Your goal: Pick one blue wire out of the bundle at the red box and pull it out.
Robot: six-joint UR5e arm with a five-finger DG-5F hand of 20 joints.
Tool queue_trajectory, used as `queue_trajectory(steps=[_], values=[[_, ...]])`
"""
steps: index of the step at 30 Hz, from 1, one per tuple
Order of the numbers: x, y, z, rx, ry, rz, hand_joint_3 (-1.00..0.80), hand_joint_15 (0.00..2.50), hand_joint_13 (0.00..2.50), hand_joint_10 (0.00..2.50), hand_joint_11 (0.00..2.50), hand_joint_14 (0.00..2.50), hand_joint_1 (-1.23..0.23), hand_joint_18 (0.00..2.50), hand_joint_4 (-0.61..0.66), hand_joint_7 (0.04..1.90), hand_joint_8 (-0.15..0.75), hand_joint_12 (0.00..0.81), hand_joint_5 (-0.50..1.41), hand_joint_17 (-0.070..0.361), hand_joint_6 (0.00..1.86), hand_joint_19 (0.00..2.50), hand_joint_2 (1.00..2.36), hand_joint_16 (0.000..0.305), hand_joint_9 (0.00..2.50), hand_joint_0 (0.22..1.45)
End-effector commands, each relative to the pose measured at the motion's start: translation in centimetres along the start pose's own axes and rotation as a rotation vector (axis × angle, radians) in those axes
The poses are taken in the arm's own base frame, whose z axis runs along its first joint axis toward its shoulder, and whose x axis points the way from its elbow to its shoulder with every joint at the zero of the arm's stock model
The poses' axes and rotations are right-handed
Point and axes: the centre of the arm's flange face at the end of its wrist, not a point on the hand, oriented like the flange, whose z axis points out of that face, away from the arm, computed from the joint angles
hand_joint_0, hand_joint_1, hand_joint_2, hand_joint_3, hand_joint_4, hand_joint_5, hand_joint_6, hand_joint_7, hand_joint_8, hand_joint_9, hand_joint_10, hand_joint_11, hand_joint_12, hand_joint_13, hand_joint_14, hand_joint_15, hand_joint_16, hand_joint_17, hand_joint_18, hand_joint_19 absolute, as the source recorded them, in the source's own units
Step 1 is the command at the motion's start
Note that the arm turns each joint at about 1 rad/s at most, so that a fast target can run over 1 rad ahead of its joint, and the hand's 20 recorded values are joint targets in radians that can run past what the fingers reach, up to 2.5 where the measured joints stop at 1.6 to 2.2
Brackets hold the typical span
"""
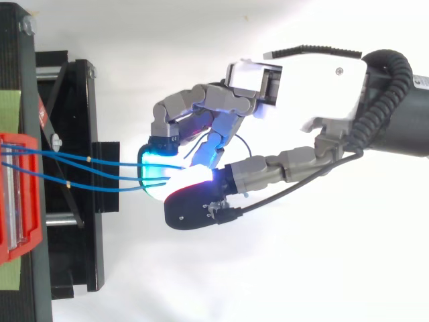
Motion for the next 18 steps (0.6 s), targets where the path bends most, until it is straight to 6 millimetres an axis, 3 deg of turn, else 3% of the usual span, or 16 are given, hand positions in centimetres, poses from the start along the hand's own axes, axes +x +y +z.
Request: queue_trajectory(steps=[1,9,11,13,18], values=[[-0.14,0.03,0.06,-0.005,-0.003,0.001,-0.19,0.37,0.6,0.03,0.86,0.02,-0.7,0.47,0.32,1.07,0.302,0.418,-0.07,0.151,0.64,0.52,1.01,0.067,1.18,0.56],[-0.48,-0.05,0.07,-0.004,-0.009,-0.003,-0.18,0.37,0.61,0.03,0.84,0.02,-0.62,0.47,0.29,1.17,0.302,0.419,-0.05,0.152,0.6,0.52,1.01,0.068,1.21,0.57],[-0.59,-0.06,0.09,-0.005,-0.011,-0.004,-0.15,0.37,0.62,0.03,0.85,0.01,-0.64,0.48,0.29,1.14,0.309,0.425,-0.06,0.155,0.62,0.52,1.01,0.069,1.2,0.57],[-0.61,0.06,0.1,-0.008,-0.012,-0.003,-0.12,0.38,0.62,0.03,0.88,0.01,-0.67,0.5,0.29,0.97,0.321,0.433,-0.09,0.159,0.69,0.52,1.01,0.071,1.2,0.57],[-0.7,-0.06,0.11,-0.006,-0.013,-0.002,-0.15,0.37,0.62,0.03,0.89,0.02,-0.71,0.5,0.31,0.91,0.318,0.437,-0.1,0.159,0.73,0.52,1.01,0.071,1.19,0.57]])
